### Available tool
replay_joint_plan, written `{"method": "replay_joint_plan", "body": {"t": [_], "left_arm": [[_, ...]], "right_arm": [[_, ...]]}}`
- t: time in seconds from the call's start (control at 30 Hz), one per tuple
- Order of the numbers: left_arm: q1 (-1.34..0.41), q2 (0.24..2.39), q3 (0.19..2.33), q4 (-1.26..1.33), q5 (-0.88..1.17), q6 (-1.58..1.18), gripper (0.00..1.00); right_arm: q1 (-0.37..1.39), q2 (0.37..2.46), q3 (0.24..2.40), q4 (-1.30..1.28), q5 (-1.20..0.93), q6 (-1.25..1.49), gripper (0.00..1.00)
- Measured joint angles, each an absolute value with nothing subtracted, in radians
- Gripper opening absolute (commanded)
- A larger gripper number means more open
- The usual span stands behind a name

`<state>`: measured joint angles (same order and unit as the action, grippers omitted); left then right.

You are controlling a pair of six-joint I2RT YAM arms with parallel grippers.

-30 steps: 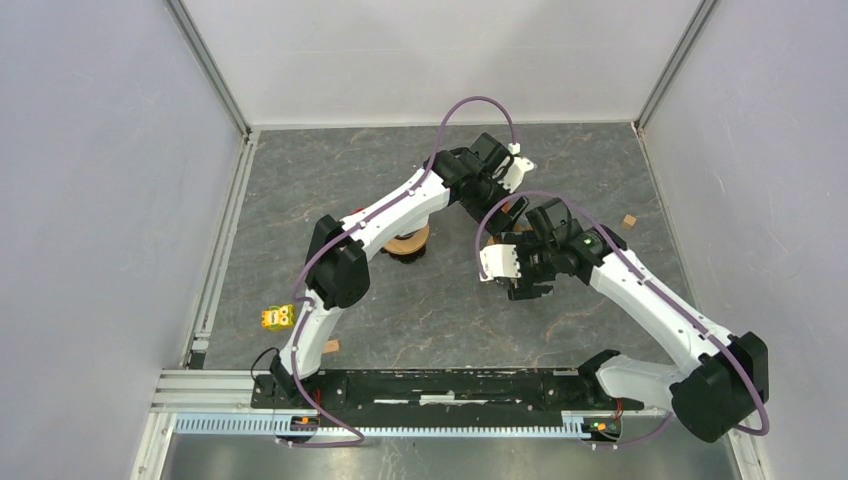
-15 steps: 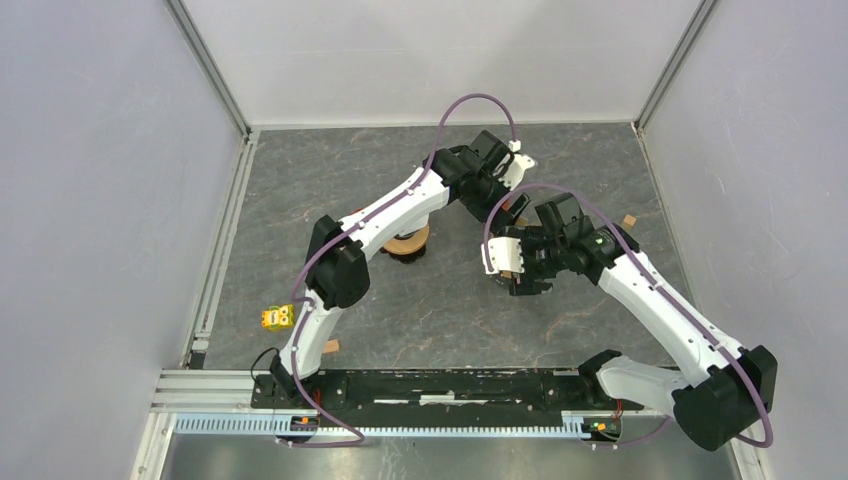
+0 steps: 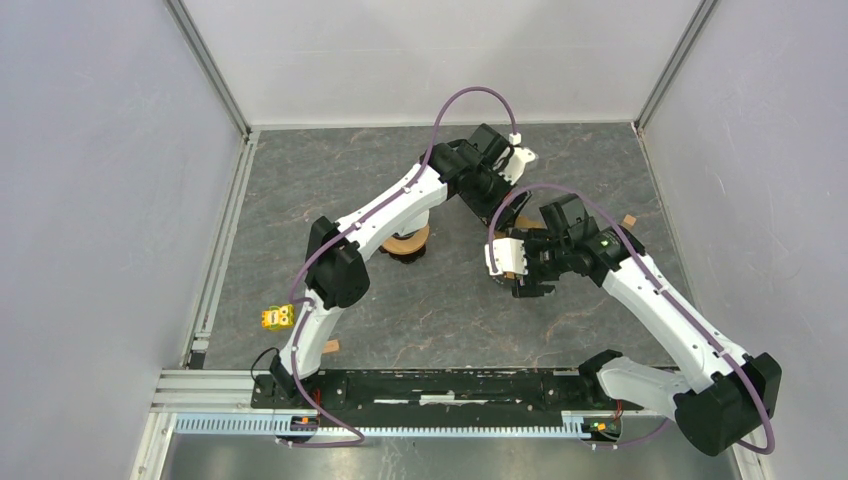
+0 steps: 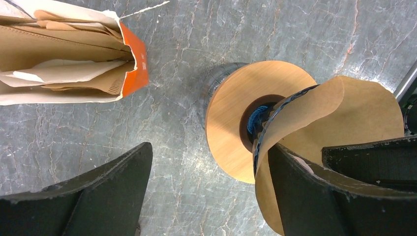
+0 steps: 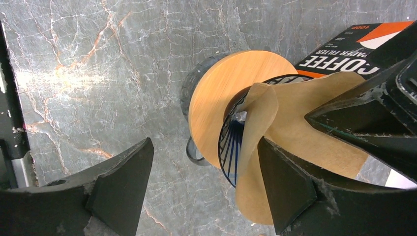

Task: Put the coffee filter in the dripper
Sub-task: Place the coffee filter in the coffee dripper, then reset both arms

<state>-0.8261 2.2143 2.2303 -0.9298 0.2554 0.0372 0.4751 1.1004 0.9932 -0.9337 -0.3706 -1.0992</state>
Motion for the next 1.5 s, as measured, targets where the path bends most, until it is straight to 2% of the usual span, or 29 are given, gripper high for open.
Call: {"method": "replay_joint_plan", "body": {"t": [0.47, 0.83, 0.93, 1.1, 1.3, 1.37, 1.5], "left_arm": [[-0.802, 2.199, 2.271, -0.945, 0.271, 0.036, 0.99], [-0.677, 2.004, 2.237, -0.934, 0.319, -0.004, 1.0], [-0.595, 1.885, 2.129, -0.896, 0.324, -0.027, 1.0], [-0.455, 1.665, 1.847, -0.754, 0.303, -0.048, 1.0], [-0.405, 1.359, 1.413, -0.515, 0.105, 0.005, 1.0], [-0.397, 1.282, 1.322, -0.459, 0.051, 0.016, 1.0], [-0.37, 1.211, 1.275, -0.404, -0.025, 0.036, 1.0]], "right_arm": [[0.448, 1.076, 1.056, -0.945, -0.384, -1.068, 0.88], [0.405, 1.071, 1.235, -0.926, -0.418, -0.864, 0.91], [0.405, 1.073, 1.291, -0.864, -0.395, -0.746, 0.93], [0.382, 1.107, 1.339, -0.724, -0.236, -0.54, 0.94], [0.366, 1.141, 1.322, -0.565, -0.066, -0.409, 0.98], [0.366, 1.139, 1.304, -0.503, -0.026, -0.381, 0.98], [0.366, 1.139, 1.274, -0.393, 0.029, -0.348, 0.98]]}}
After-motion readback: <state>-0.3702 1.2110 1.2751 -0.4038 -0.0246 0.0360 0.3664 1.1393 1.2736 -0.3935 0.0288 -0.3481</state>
